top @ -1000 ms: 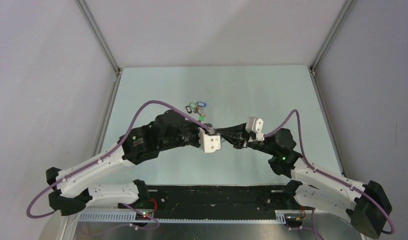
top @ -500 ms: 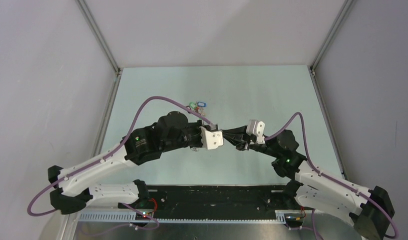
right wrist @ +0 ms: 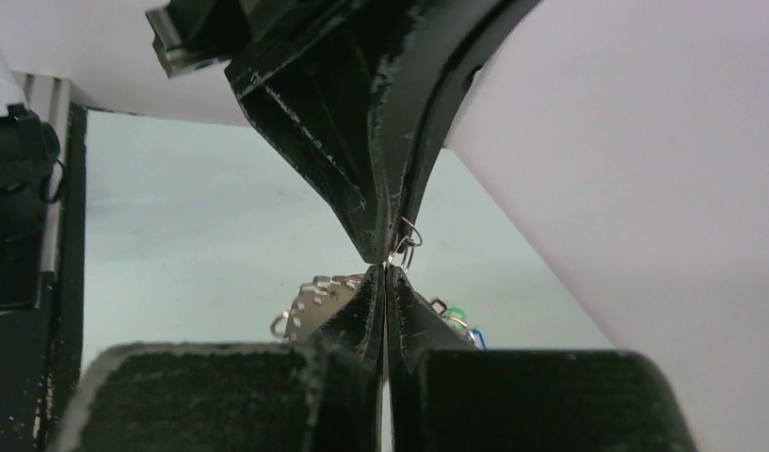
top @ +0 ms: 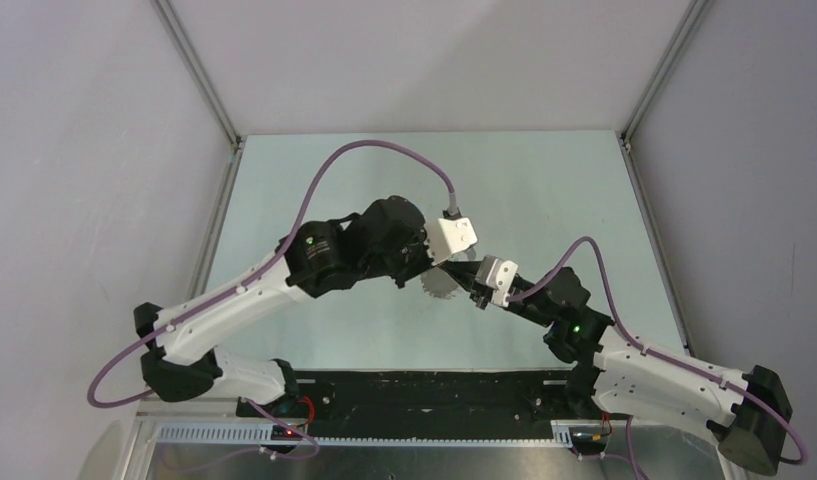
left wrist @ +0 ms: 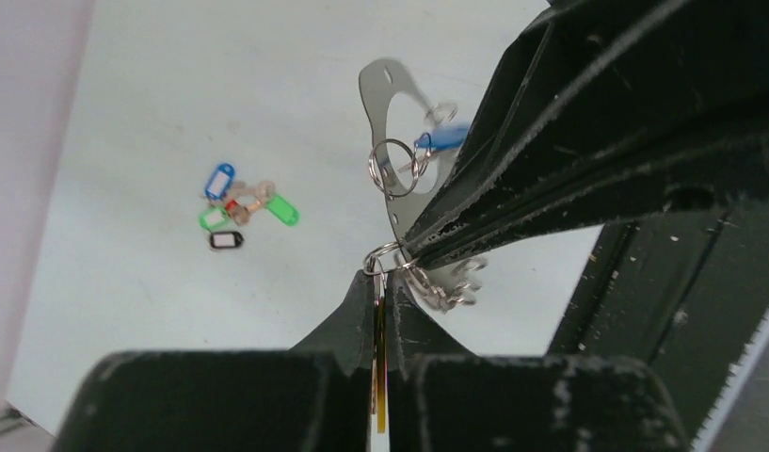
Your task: Remove the keys from the keyring
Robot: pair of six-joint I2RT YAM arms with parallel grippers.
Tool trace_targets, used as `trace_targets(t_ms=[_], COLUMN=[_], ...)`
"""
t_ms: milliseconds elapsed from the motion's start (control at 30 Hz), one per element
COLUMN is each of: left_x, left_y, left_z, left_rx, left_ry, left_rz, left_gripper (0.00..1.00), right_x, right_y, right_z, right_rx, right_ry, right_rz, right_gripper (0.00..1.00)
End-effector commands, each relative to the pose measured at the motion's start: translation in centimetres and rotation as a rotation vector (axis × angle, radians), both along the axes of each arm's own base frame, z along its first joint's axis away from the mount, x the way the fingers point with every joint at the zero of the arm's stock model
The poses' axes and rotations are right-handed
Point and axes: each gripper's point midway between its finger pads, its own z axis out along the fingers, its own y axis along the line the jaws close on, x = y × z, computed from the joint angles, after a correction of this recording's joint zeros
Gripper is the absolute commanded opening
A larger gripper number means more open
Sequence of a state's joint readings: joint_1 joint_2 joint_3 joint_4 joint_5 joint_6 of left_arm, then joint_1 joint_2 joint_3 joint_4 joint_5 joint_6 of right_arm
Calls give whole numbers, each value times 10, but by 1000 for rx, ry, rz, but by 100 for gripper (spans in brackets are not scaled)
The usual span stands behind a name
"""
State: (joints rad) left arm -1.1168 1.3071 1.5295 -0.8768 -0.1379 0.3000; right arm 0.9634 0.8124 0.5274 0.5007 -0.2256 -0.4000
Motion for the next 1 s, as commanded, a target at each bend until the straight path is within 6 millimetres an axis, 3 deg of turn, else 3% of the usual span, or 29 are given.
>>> trace_targets(t_ms=[0, 333, 967], left_x=[-10, -21, -37], left_y=[17, 22, 3], left_z=[-1, -1, 0], left_rx=[80, 71, -93], left_ry=[146, 331, 777], left_rz=[111, 154, 132], left_gripper=[0, 1, 1], right_x=[6, 13, -7], right_y=[-3, -15, -24], right_z=[18, 17, 28], right_rx=[-2, -5, 90], right_ry=[-71, -69, -87], right_rz=[-71, -154, -93], right_gripper=[0, 0, 0])
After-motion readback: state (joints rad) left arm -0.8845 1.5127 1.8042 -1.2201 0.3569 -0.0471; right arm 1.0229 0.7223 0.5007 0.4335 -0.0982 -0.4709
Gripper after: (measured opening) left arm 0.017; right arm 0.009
